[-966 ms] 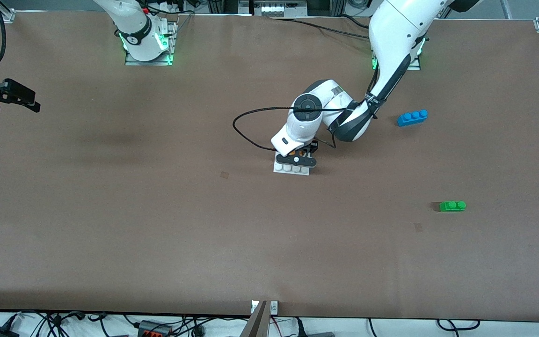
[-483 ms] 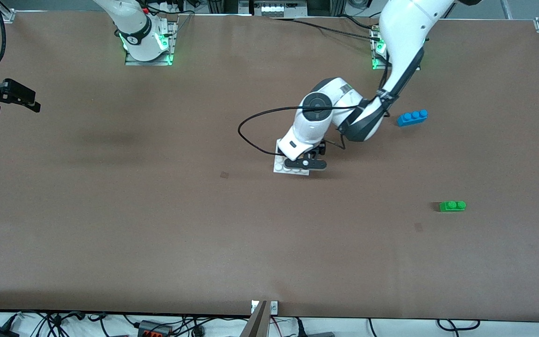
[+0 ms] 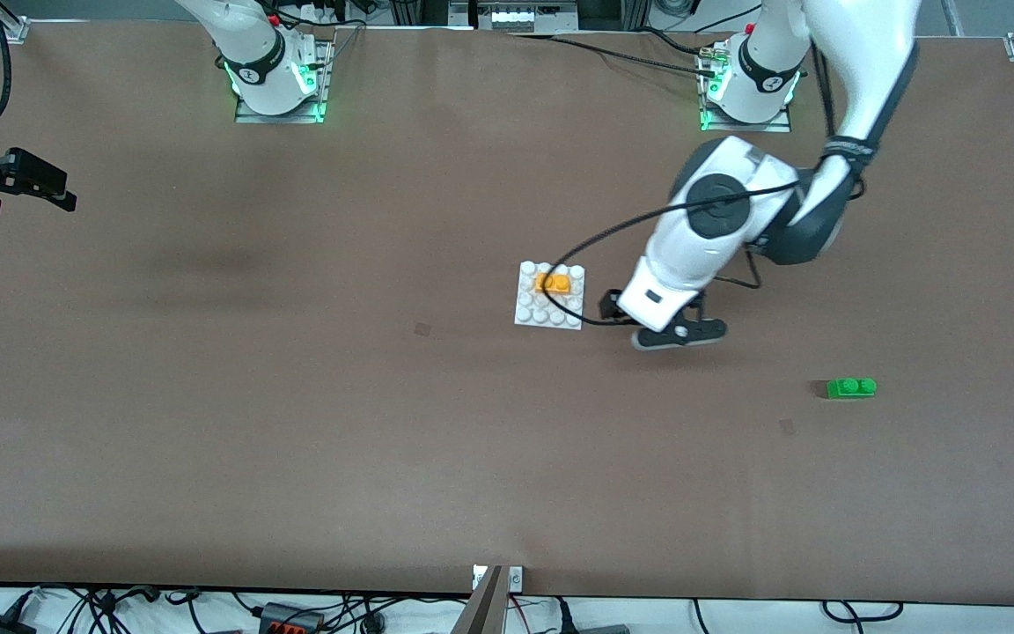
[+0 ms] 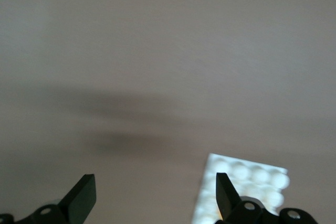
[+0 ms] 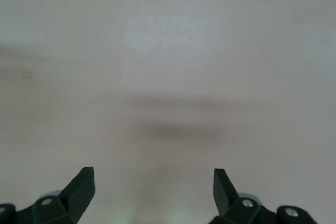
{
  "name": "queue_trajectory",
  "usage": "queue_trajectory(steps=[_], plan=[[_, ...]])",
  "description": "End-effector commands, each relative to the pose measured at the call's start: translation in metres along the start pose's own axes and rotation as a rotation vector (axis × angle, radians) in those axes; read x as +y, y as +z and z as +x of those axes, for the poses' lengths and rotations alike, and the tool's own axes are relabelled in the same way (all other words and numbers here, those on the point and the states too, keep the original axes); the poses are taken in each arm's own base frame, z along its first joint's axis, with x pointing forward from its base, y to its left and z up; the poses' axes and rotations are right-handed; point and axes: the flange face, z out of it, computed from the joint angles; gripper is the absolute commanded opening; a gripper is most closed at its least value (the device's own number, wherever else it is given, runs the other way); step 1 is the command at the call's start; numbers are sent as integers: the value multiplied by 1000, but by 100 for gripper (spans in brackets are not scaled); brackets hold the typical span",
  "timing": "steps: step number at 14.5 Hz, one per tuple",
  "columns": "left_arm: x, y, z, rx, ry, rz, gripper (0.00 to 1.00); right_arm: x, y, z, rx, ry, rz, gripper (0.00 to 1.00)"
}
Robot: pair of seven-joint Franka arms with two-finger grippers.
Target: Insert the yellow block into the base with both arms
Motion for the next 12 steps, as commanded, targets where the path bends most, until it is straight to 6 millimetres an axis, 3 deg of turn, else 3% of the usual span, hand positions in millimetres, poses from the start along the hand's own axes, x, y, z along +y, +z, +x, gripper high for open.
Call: queue_trajectory(steps=[1, 6, 12], plan=[[-58, -35, 15, -18, 65, 30, 100, -2, -4, 1, 3, 3, 14, 100], [-174, -83, 45, -39, 66, 39, 100, -3, -5, 2, 5, 0, 13, 100], [-281, -161, 50, -28, -21, 34, 100, -3, -6, 2, 7, 0, 10, 100]])
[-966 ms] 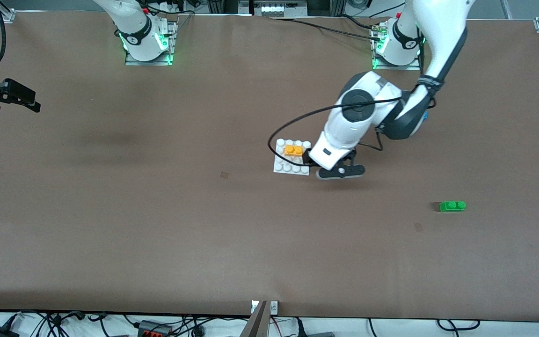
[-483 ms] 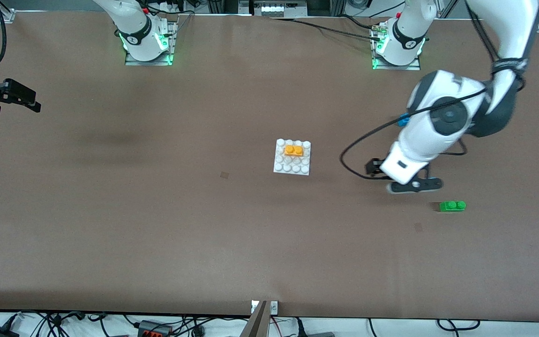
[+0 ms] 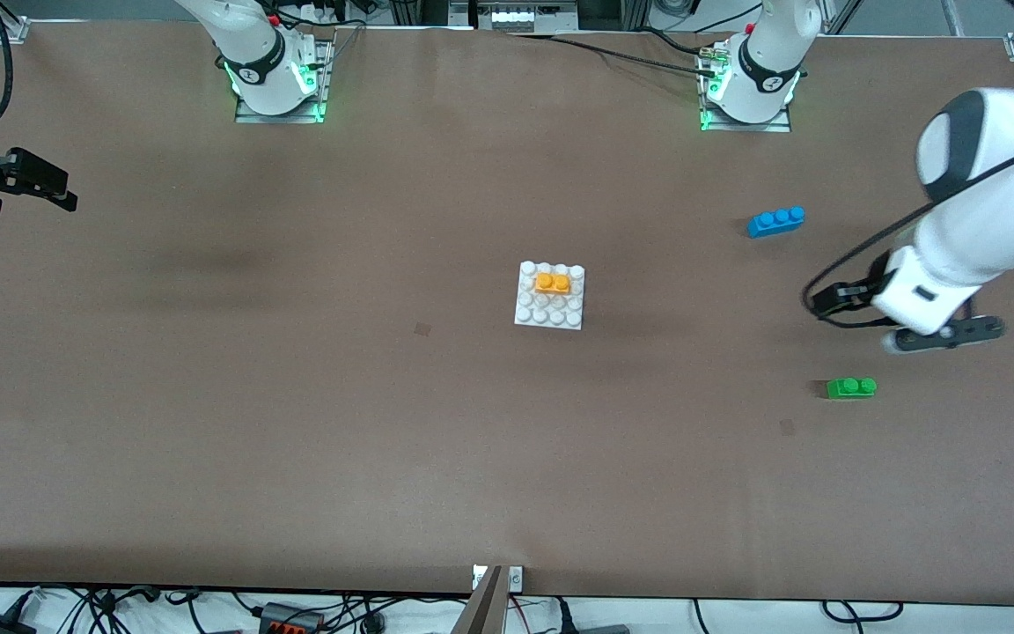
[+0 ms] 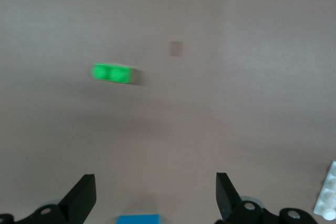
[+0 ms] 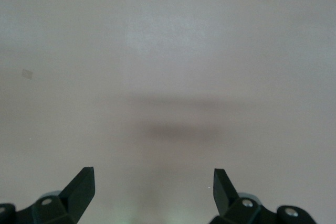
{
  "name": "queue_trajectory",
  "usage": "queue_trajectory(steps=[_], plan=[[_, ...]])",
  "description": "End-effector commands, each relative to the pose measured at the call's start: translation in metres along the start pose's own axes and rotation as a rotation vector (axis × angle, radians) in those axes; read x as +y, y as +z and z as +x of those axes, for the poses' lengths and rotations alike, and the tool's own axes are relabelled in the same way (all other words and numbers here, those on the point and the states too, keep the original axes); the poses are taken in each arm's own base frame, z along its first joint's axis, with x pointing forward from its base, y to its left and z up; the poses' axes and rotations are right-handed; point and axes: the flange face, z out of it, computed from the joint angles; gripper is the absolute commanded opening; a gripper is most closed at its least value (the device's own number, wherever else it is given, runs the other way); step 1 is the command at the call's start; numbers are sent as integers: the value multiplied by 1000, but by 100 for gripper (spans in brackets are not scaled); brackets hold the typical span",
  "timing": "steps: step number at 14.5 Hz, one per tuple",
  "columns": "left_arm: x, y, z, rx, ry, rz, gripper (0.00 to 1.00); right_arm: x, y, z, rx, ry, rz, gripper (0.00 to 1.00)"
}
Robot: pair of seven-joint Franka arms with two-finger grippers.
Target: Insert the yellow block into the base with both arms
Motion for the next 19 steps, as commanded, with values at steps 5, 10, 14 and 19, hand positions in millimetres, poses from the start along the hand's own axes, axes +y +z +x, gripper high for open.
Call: queue_trajectory(steps=[5, 10, 14, 19], plan=[[-58, -89, -5, -2, 111, -31, 100, -2, -6, 2, 7, 2, 10, 100], [-59, -103, -6, -48, 234, -59, 100, -2, -6, 2, 8, 2, 10, 100], [-61, -101, -8, -68, 187, -67, 100, -2, -6, 2, 8, 2, 11, 100], [-58, -101, -11, -90, 169, -68, 100, -2, -5, 2, 10, 4, 14, 100]])
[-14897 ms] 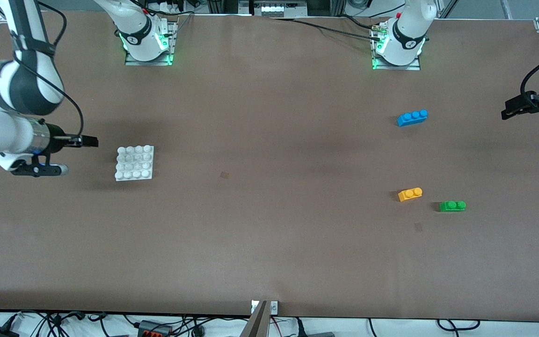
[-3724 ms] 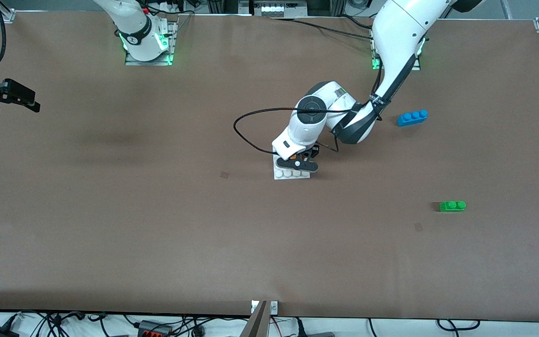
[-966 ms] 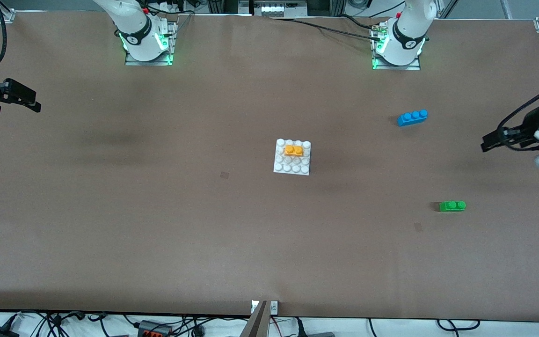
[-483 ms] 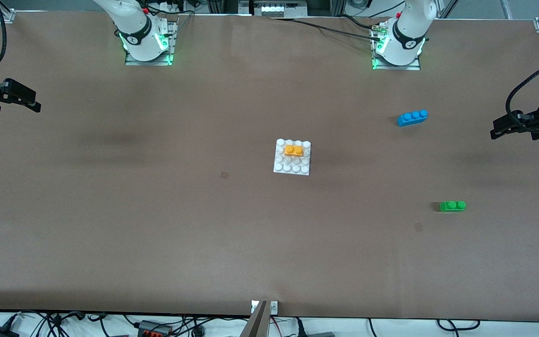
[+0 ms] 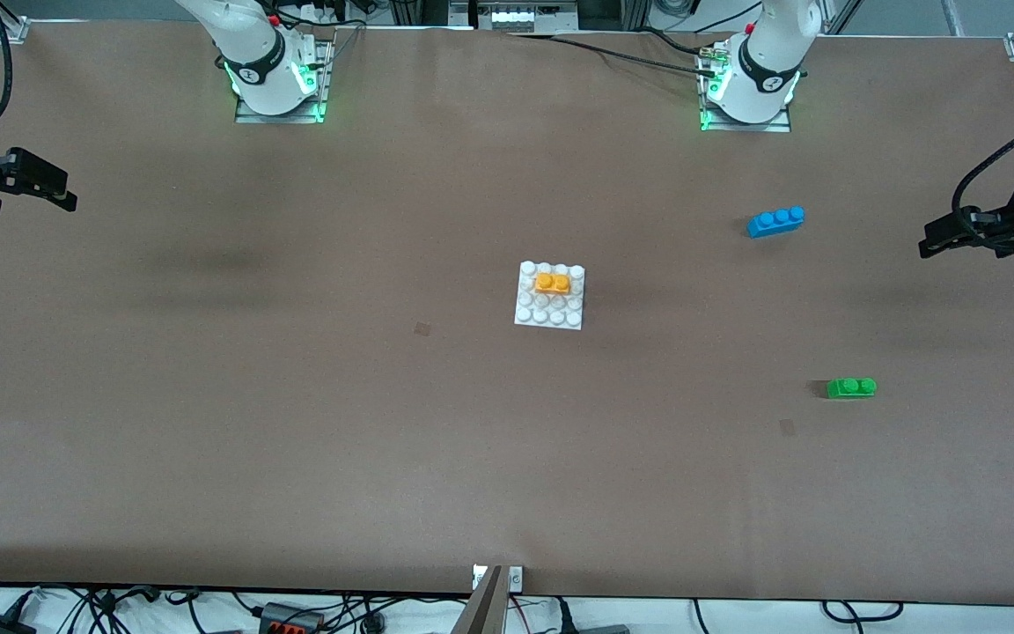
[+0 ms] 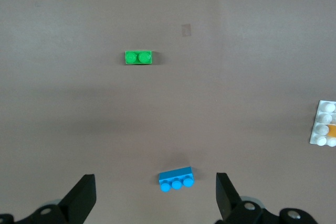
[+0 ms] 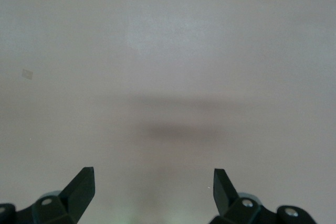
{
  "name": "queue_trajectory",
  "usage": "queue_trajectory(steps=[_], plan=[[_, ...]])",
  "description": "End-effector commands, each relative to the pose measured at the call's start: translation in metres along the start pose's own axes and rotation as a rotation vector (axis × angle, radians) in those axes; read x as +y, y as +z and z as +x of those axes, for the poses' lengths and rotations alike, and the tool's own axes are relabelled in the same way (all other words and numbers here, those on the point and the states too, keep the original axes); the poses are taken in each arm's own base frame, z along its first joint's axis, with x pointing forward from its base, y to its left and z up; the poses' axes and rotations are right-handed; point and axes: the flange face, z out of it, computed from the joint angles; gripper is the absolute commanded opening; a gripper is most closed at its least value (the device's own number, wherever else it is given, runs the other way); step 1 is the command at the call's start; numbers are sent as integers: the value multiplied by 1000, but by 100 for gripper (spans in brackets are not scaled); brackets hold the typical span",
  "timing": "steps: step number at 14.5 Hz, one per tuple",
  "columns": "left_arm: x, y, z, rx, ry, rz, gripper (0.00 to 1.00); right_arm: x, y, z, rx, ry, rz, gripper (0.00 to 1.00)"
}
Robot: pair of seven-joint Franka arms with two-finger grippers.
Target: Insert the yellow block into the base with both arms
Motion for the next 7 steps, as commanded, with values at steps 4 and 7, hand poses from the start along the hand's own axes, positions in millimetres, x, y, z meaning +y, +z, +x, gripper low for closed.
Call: queue_trajectory(steps=[4, 7], plan=[[1, -5, 2, -20, -3, -33, 100, -2, -5, 2, 11, 4, 17, 100], [10, -4, 2, -20, 9, -69, 100, -2, -5, 2, 11, 4, 17, 100]])
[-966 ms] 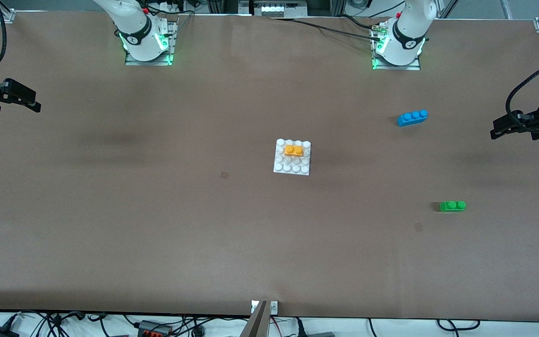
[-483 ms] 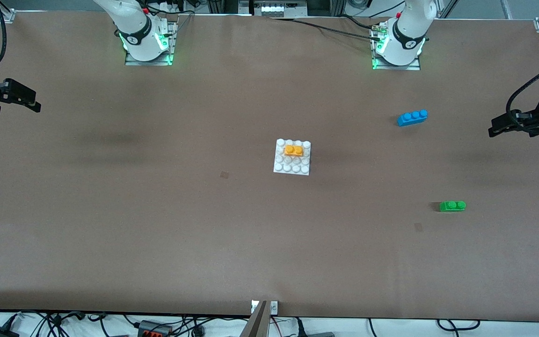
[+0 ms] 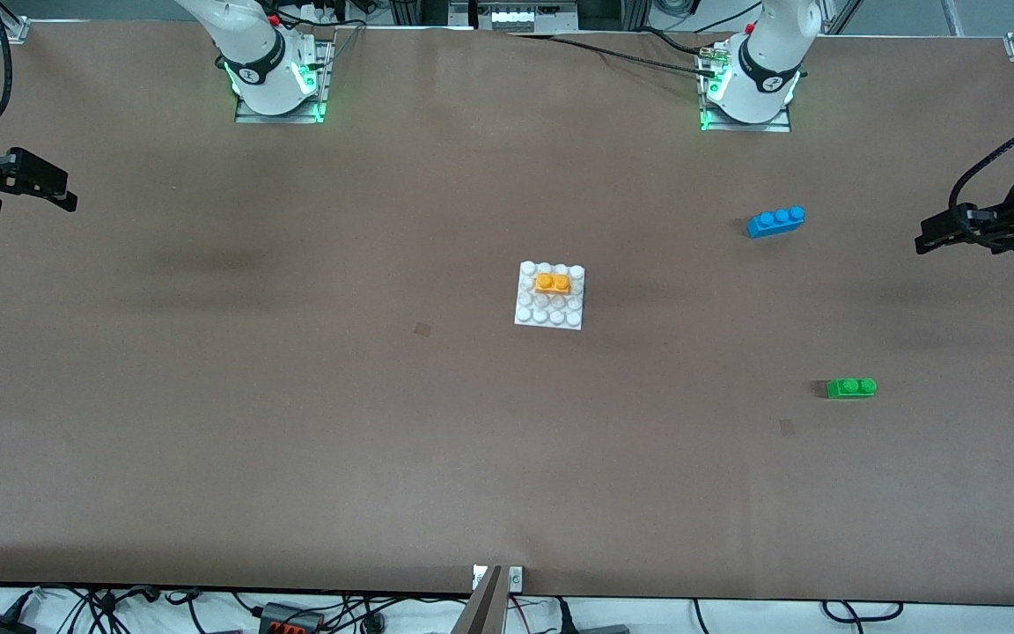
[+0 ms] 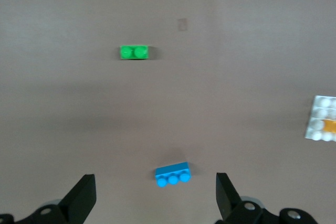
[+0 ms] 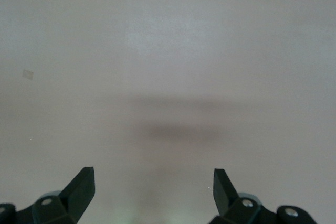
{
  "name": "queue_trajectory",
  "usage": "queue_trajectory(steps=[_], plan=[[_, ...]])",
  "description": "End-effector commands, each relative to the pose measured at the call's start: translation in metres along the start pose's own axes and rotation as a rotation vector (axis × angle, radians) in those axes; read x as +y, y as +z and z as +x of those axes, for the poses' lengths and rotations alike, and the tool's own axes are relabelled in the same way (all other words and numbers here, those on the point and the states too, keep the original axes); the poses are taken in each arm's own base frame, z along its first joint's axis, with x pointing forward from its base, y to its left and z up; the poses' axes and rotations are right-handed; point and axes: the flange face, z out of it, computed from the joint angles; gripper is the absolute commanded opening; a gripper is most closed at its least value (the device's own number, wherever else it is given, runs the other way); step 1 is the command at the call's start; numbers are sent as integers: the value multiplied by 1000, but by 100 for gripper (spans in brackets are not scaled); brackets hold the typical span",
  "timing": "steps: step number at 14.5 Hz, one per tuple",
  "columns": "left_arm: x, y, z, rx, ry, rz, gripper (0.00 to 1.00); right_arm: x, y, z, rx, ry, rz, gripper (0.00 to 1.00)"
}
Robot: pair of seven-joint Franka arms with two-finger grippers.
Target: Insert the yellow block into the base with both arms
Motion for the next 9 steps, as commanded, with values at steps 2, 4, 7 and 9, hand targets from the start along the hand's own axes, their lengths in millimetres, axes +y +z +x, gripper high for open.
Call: queue_trajectory(steps=[2, 4, 7, 9], plan=[[9, -4, 3, -13, 39, -38, 100, -2, -4, 3, 9, 4, 16, 100], [7, -5, 3, -9, 65, -40, 100, -1, -4, 3, 9, 6, 16, 100], [5, -6, 3, -9, 48, -37, 100, -1, -4, 3, 10, 6, 13, 100], [3, -6, 3, -7, 47, -37, 100, 0, -1, 5, 2, 7, 16, 100]])
